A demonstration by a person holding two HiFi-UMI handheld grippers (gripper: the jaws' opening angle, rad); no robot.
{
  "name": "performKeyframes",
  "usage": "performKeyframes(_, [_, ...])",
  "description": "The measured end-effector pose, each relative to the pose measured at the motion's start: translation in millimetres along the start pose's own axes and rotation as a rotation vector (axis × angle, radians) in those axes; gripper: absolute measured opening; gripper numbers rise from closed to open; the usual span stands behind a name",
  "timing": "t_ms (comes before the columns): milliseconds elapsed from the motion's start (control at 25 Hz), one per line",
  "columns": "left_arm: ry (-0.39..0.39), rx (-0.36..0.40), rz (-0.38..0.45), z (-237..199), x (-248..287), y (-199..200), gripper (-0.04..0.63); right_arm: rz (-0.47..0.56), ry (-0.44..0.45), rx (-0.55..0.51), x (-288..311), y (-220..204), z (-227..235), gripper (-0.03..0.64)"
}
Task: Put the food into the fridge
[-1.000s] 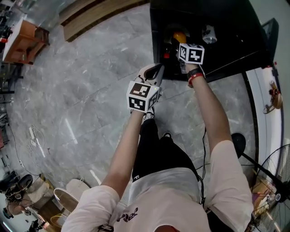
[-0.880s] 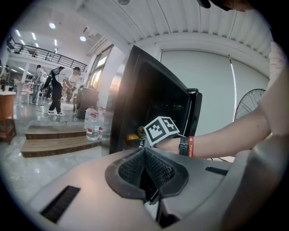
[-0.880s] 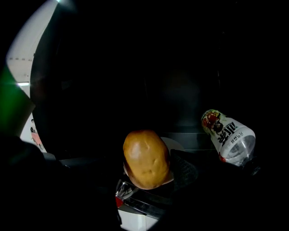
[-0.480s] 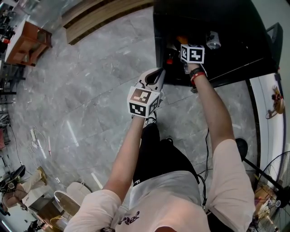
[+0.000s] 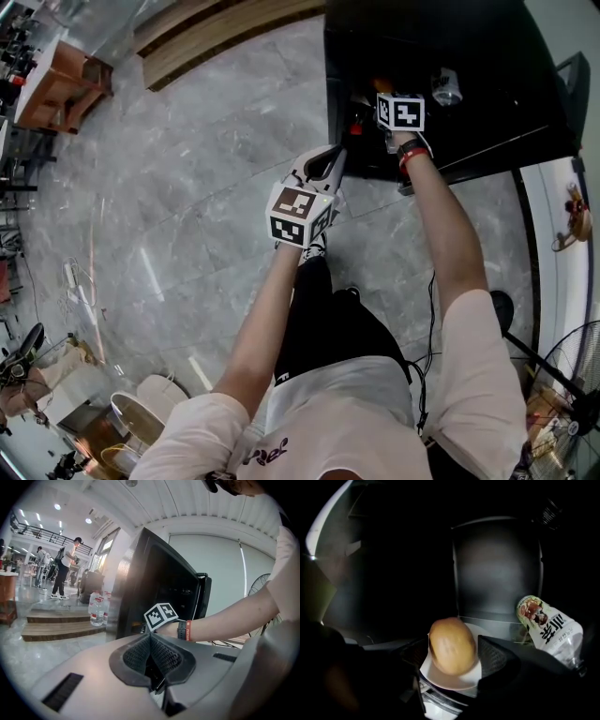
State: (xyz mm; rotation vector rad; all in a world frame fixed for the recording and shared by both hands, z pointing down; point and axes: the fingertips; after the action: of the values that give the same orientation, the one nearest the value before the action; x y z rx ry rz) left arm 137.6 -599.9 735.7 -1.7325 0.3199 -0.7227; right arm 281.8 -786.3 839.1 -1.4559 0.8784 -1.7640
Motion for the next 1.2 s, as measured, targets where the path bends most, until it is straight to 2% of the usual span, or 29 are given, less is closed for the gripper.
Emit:
performKeyframes(320, [-0.002, -0.007, -0.002, 9, -4, -2, 0.02, 0.01, 0.032, -0.023, -8, 3, -11, 0.342])
performKeyframes(640, [0.002, -0.002, -0.013, 17, -14, 3, 0.02, 0.001, 0.007, -0.008, -32, 4, -6, 0.345])
performKeyframes(880, [-0.015, -0.013, 0.013, 30, -30, 26, 0.02, 0.001, -0.004, 0.012, -66, 12, -5, 0.344])
performKeyframes(1200, [-0.004, -0.028, -0.019, 56, -48, 46, 0.02, -0.033, -0.021, 0.039, -129, 1, 1, 0.342])
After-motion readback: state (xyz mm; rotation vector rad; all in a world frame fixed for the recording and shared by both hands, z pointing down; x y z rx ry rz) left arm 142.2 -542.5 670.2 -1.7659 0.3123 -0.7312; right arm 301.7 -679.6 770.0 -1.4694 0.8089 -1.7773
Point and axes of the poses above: the fingertips, and each gripper's own axes: x forward along the fingers, z to its right, y out of its top, and after that the axes turned 5 degrees about x, right-handed
